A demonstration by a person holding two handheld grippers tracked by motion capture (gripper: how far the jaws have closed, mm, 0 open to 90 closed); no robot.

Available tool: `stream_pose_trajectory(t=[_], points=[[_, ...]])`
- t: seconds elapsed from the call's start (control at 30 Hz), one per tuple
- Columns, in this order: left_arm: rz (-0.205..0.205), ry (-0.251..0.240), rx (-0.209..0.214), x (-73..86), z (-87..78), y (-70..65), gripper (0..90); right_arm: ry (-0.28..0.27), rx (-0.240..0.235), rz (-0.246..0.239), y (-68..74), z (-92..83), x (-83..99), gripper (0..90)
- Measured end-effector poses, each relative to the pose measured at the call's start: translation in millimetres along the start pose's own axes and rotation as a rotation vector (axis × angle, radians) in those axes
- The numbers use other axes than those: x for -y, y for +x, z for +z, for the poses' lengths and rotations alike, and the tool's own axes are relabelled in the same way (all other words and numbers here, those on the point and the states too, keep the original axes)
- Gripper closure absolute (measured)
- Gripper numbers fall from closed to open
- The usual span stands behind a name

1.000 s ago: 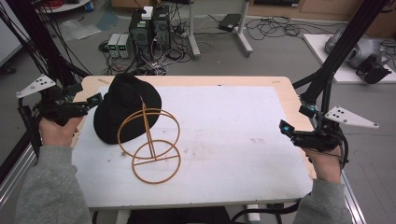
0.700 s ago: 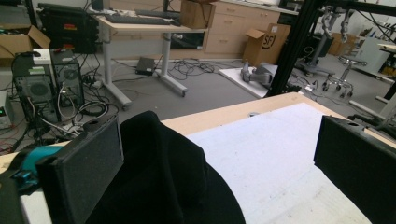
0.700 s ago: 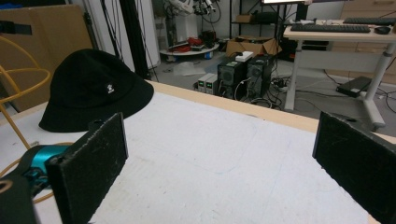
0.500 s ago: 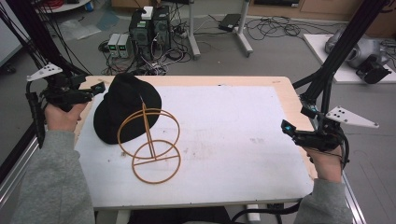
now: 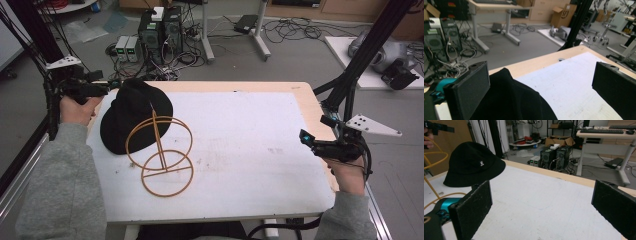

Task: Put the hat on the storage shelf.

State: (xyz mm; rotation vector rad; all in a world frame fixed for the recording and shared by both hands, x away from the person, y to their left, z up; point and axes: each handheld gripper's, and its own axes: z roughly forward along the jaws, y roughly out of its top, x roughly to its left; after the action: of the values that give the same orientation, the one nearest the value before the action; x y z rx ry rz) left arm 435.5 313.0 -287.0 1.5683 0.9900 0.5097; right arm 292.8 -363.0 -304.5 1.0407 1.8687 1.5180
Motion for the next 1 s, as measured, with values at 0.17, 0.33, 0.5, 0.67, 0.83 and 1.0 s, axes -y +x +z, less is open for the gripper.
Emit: stream_pose_trajectory(t=[0.17, 0.33, 0.5, 0.67, 0.83, 1.0], points=[[-0.019, 0.034, -0.008, 4.2, 14.8, 7.4, 1.7, 0.001, 0.004, 0.004, -1.0, -1.6, 0.3, 2.3], [-0.026, 0.036, -0.025, 7.6, 24.4, 11.9, 2.1, 0.004, 0.007, 0.010, -2.9, -2.0, 1.7, 2.3], [-0.026, 0.047, -0.059, 13.0, 33.9, 17.8, 2.9, 0.014, 0.010, 0.007, -3.8, -1.5, 3.1, 2.3], [-0.019, 0.076, -0.075, 18.6, 42.0, 21.5, 12.8, 0.016, 0.016, 0.007, -4.2, -2.9, 3.9, 2.3], [-0.038, 0.081, -0.055, 23.9, 49.7, 25.4, 15.2, 0.018, 0.018, 0.006, -5.0, -3.6, 4.6, 2.3], [-0.047, 0.135, -0.071, 31.8, 58.9, 29.5, 25.9, 0.022, 0.020, 0.008, -6.0, -4.3, 5.4, 2.3]])
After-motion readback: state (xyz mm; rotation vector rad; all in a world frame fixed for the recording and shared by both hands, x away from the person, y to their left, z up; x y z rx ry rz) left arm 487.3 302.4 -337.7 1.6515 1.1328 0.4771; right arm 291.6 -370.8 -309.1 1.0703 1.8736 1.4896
